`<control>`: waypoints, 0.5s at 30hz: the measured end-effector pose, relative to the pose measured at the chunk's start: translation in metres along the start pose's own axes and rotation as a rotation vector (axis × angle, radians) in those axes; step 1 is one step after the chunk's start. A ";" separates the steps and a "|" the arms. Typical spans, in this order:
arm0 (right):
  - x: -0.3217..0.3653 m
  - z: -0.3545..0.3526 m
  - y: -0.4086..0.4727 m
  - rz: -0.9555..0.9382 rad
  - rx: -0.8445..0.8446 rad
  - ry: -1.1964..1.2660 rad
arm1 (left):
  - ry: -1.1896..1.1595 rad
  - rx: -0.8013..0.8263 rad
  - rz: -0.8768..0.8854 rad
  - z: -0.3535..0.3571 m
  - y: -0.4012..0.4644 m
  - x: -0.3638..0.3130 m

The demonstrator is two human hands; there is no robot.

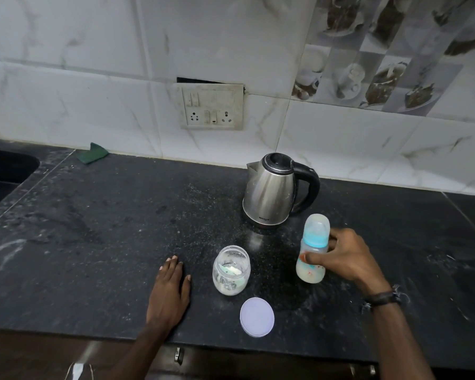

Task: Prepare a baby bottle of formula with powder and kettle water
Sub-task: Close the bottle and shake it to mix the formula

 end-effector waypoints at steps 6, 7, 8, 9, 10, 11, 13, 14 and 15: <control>0.001 -0.003 0.002 0.012 -0.042 0.026 | -0.003 0.001 -0.002 -0.001 0.000 0.000; 0.001 -0.001 0.002 0.001 -0.019 0.049 | -0.003 0.002 -0.003 -0.001 0.000 0.000; 0.001 0.000 0.002 0.005 0.008 0.083 | -0.002 0.002 0.000 -0.001 0.000 0.000; 0.000 0.001 0.002 0.023 0.030 0.100 | -0.001 0.000 0.002 -0.001 0.000 0.000; -0.001 0.001 0.003 0.032 0.029 0.116 | 0.001 0.000 0.004 -0.001 0.000 0.000; -0.001 0.001 0.004 0.021 0.004 0.092 | 0.000 0.002 0.005 -0.001 0.000 0.000; 0.002 -0.001 0.003 0.006 -0.063 0.017 | -0.002 -0.001 0.005 0.000 0.000 0.000; 0.000 0.002 0.004 0.006 -0.041 0.023 | -0.002 -0.003 0.006 0.000 0.000 0.001; 0.001 0.003 0.004 0.007 -0.003 0.053 | 0.000 -0.005 0.008 -0.001 0.000 0.000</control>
Point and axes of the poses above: each hand's wrist, its own y-axis towards the middle knuckle, its own z-axis out of the palm, x = y × z, the point moved 2 cm from there along y, towards the middle knuckle, and after that the axes turned 4 degrees about y, right-handed, at the moved point
